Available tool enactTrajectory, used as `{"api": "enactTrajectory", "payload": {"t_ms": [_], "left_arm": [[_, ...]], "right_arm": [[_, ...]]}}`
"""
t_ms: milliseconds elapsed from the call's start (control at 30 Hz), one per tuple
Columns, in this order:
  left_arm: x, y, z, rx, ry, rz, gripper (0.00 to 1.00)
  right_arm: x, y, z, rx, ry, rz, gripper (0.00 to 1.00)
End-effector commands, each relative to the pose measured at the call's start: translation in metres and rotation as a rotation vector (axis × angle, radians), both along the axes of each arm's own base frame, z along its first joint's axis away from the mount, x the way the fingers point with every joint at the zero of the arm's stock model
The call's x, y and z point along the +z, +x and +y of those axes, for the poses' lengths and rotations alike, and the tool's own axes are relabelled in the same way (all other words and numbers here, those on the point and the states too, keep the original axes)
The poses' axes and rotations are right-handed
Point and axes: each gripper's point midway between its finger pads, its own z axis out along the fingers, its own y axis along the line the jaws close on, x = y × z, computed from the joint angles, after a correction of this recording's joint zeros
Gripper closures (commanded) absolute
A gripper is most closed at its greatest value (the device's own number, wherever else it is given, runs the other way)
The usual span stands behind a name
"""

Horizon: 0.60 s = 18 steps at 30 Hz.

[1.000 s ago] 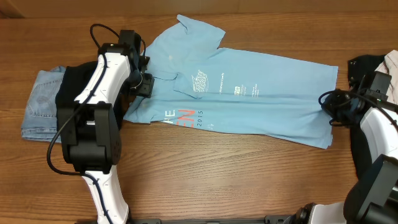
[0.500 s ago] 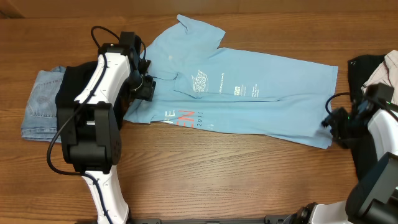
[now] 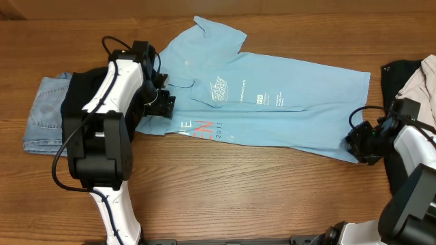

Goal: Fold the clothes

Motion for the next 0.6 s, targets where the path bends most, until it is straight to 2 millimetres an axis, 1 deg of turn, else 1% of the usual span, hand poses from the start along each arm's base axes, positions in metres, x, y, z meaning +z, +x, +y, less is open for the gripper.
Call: {"api": "enactTrajectory", "payload": {"t_ms": [0, 33, 67, 100, 200, 267, 333, 400, 433, 467, 500, 533, 567], "left_arm": [[-0.012, -0.008, -0.003, 0.002, -0.02, 0.019, 0.22], [-0.015, -0.01, -0.003, 0.001, -0.02, 0.021, 0.21], [-0.018, -0.011, -0.003, 0.001, -0.02, 0.023, 0.21], [-0.022, -0.013, -0.003, 0.001, -0.02, 0.026, 0.21], [-0.028, -0.017, -0.002, 0.001, -0.019, 0.029, 0.21], [-0.033, -0.018, -0.002, 0.001, -0.019, 0.026, 0.25], [-0.036, -0.018, -0.002, 0.0, -0.019, 0.019, 0.31], [-0.041, -0.017, -0.002, 0.0, -0.016, 0.007, 0.37], [-0.042, -0.016, -0.001, 0.0, -0.016, 0.005, 0.43], [-0.043, -0.017, -0.001, -0.001, -0.013, 0.003, 0.53], [-0.044, -0.017, 0.001, -0.001, -0.002, 0.004, 0.7], [-0.044, -0.017, 0.003, -0.002, 0.01, 0.005, 0.85], [-0.043, -0.018, 0.005, -0.003, 0.021, 0.008, 0.95]], "right_arm": [[-0.003, -0.003, 0.005, -0.026, 0.024, 0.016, 0.74], [-0.004, -0.006, 0.006, -0.026, 0.028, 0.032, 0.73], [-0.005, -0.011, 0.007, -0.027, 0.031, 0.052, 0.66], [-0.007, -0.014, 0.007, -0.028, 0.025, 0.065, 0.61], [-0.008, -0.017, 0.007, -0.028, 0.023, 0.074, 0.62], [-0.008, -0.017, 0.007, -0.028, 0.022, 0.074, 0.62], [-0.008, -0.016, 0.006, -0.029, 0.018, 0.071, 0.7], [-0.008, -0.015, 0.005, -0.029, 0.015, 0.065, 0.82], [-0.008, -0.014, 0.005, -0.029, 0.014, 0.064, 0.87], [-0.008, -0.014, 0.005, -0.028, 0.013, 0.062, 0.96], [-0.009, -0.014, 0.002, -0.027, 0.001, 0.063, 0.96], [-0.009, -0.015, -0.004, -0.026, -0.021, 0.064, 0.96], [-0.008, -0.015, -0.009, -0.013, -0.038, 0.061, 0.96]]}}
